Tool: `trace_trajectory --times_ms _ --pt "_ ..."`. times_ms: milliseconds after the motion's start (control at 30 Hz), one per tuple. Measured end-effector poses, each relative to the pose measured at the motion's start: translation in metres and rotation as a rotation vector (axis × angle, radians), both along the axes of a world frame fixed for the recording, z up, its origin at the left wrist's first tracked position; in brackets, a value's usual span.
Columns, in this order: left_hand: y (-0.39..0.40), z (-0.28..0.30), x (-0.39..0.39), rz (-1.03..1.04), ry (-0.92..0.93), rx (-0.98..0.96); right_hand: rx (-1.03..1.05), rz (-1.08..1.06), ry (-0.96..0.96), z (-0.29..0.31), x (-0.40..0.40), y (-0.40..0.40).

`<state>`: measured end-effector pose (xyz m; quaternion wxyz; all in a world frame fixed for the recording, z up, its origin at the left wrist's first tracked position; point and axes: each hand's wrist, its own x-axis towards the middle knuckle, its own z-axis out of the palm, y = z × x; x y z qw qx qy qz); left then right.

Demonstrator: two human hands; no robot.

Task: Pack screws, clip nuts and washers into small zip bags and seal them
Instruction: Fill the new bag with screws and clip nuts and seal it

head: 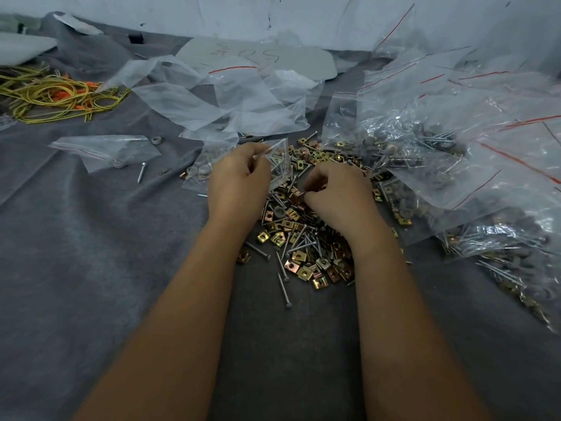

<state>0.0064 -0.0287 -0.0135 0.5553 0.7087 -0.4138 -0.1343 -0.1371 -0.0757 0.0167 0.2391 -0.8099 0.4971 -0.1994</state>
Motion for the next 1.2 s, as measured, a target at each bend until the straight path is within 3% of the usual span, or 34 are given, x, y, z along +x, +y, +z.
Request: trace_trajectory --times_ms 133,300,400,500,767,933,1000,1100,1200 --pt "0.0 -0.001 0.0 -0.002 -0.001 0.0 -0.05 -0.009 -0.092 -0.005 0.002 -0.003" --pt "0.0 0.0 0.0 -0.002 -0.001 -0.006 -0.05 -0.04 -0.381 -0.004 0.006 -0.006" --pt "0.0 0.0 -0.001 -0.005 -0.001 -0.012 -0.061 0.007 -0.533 -0.001 0.012 0.0" --pt "0.001 0.001 -0.001 -0.005 -0.012 -0.005 -0.101 0.08 -0.568 -0.001 0.018 0.006" --pt "0.001 0.002 0.0 -0.01 -0.034 -0.004 -0.151 0.177 -0.45 -0.009 0.026 0.008" --pt "0.0 0.0 0.0 0.004 0.006 -0.004 -0.162 -0.057 -0.479 -0.005 0.014 0.001" --pt "0.0 0.0 -0.001 0.001 0.014 0.002 -0.143 -0.16 -0.345 -0.008 0.003 -0.007" --pt "0.0 0.0 0.0 0.0 0.023 0.003 -0.125 -0.217 0.107 -0.012 -0.011 -0.017" --pt "0.001 0.0 0.0 -0.005 0.023 0.005 -0.128 -0.146 0.167 -0.012 -0.009 -0.019"
